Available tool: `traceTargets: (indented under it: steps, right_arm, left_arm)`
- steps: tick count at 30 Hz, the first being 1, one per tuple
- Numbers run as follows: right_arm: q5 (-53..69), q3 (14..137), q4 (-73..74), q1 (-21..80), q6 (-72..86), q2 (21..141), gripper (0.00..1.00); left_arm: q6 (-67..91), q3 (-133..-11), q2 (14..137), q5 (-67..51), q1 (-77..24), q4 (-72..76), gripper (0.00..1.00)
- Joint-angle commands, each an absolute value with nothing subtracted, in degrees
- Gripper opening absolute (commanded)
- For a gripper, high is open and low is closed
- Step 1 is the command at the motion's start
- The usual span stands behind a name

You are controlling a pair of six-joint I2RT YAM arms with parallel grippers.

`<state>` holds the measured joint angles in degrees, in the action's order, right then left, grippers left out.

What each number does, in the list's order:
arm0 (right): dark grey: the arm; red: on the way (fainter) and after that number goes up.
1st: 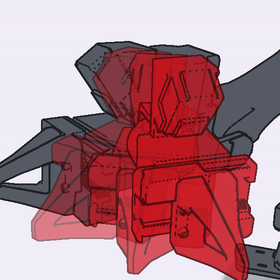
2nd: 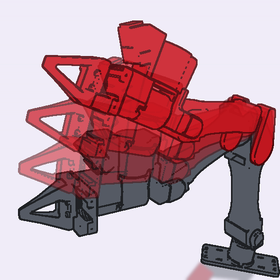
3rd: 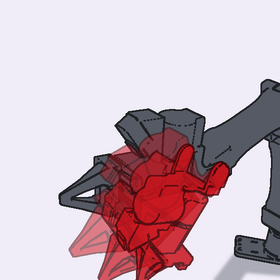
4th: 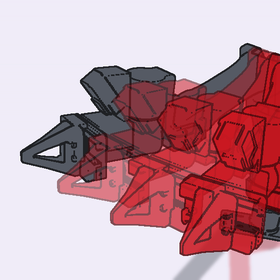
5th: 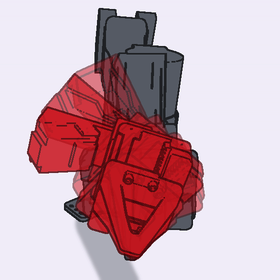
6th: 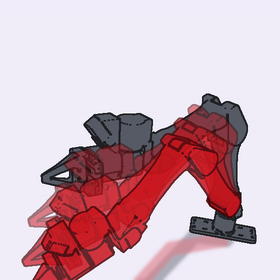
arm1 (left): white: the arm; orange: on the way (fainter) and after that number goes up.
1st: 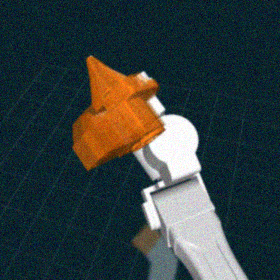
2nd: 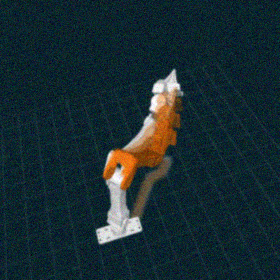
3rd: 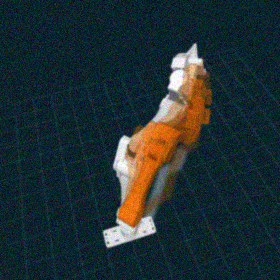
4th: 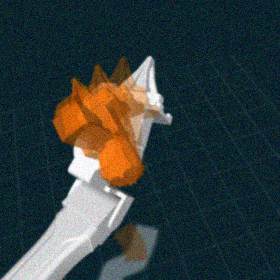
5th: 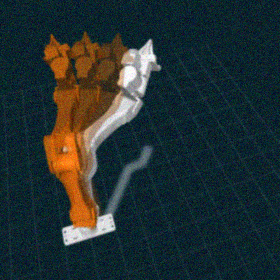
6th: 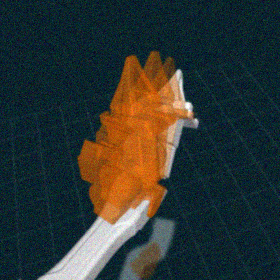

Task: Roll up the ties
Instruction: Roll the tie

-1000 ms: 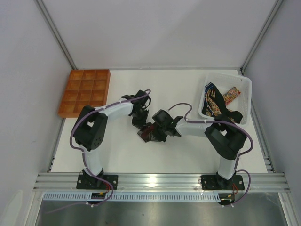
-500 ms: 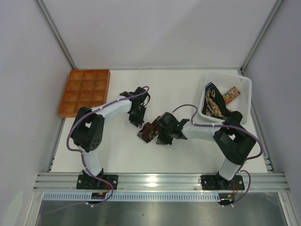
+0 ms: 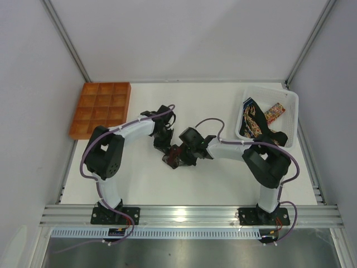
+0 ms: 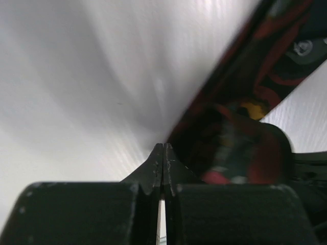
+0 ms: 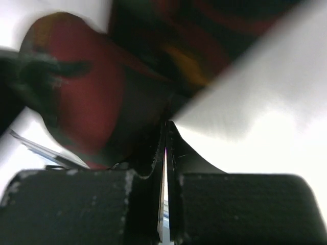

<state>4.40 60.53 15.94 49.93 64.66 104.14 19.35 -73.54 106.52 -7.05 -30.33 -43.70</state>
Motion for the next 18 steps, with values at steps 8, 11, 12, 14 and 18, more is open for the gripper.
traceTargets:
  steps: [8, 11, 12, 14, 18]
  right_arm:
    - [2.7, 68.7, 19.5, 50.5, 65.7, 105.8, 0.00]
    - [2.9, 63.4, 19.2, 49.8, 64.5, 102.5, 0.00]
    - [2.6, 62.4, 19.4, 49.5, 64.0, 101.6, 0.00]
    - [1.8, 60.7, 20.0, 48.9, 62.1, 99.1, 0.00]
    - [0.1, 56.9, 20.7, 48.3, 59.0, 95.5, 0.00]
  left_arm:
    - [21.7, -73.6, 105.1, -8.5, -33.3, -44.0, 0.01]
    - [20.5, -75.0, 105.6, -5.7, -32.1, -46.2, 0.01]
    - [20.1, -75.2, 105.7, -5.2, -31.3, -47.3, 0.01]
    - [19.7, -75.9, 105.5, -4.3, -30.5, -48.0, 0.01]
    - [19.0, -76.6, 104.3, -2.4, -29.1, -49.0, 0.06]
